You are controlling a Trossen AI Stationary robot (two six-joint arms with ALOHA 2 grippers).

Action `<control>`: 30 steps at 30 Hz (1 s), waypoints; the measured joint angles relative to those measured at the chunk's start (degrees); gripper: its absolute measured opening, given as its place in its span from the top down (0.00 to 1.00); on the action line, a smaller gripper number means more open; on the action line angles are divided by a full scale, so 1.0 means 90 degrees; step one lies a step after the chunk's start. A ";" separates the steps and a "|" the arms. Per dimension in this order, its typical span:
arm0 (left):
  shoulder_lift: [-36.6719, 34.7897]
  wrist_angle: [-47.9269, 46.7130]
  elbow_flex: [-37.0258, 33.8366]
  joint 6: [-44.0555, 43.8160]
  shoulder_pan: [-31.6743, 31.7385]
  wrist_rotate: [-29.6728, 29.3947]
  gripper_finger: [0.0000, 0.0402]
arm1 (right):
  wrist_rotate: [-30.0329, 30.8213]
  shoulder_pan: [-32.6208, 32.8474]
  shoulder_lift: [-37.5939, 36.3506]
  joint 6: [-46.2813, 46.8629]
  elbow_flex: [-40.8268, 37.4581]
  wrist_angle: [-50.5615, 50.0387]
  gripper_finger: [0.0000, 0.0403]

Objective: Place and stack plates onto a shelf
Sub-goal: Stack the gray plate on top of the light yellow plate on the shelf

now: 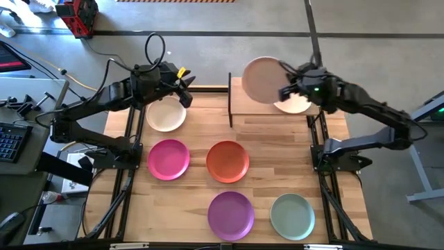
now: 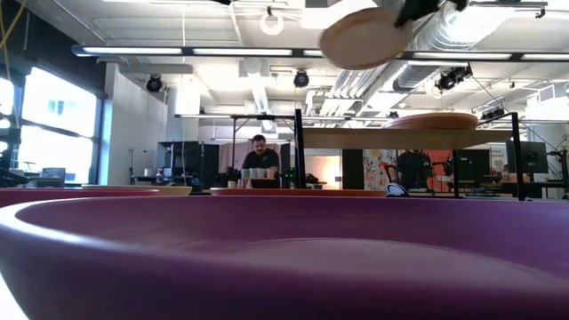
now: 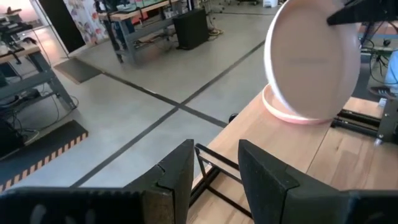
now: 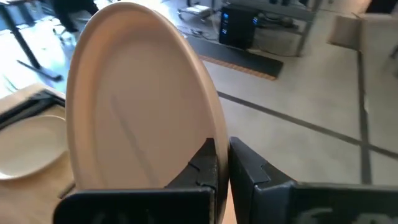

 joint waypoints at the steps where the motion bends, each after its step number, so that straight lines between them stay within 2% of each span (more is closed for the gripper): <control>1: 0.0001 0.0001 0.0000 0.0000 0.0000 0.0000 0.71 | -0.0001 -0.0064 -0.0153 0.0061 -0.0044 -0.0192 1.00; 6: 0.0001 0.0002 0.0000 0.0022 0.0000 -0.0002 0.71 | 0.0081 -0.0335 -0.1057 0.0721 -0.0637 -0.1015 1.00; 14: 0.0003 0.0006 0.0000 0.0000 0.0000 -0.0005 0.71 | 0.0312 -0.0369 -0.2640 0.1895 -0.2125 -0.0413 1.00; 18: 0.0003 0.0008 0.0000 -0.0034 0.0000 -0.0005 0.71 | 0.0482 -0.0369 -0.3258 0.3007 -0.2781 -0.0420 1.00; 23: 0.0003 0.0009 0.0000 -0.0051 0.0000 -0.0007 0.71 | 0.0663 -0.0369 -0.3859 0.4891 -0.3610 -0.0422 1.00; 30: 0.0003 0.0009 0.0000 0.0077 0.0000 -0.0015 0.71 | 0.0630 -0.0369 -0.4033 0.6862 -0.4291 -0.0421 1.00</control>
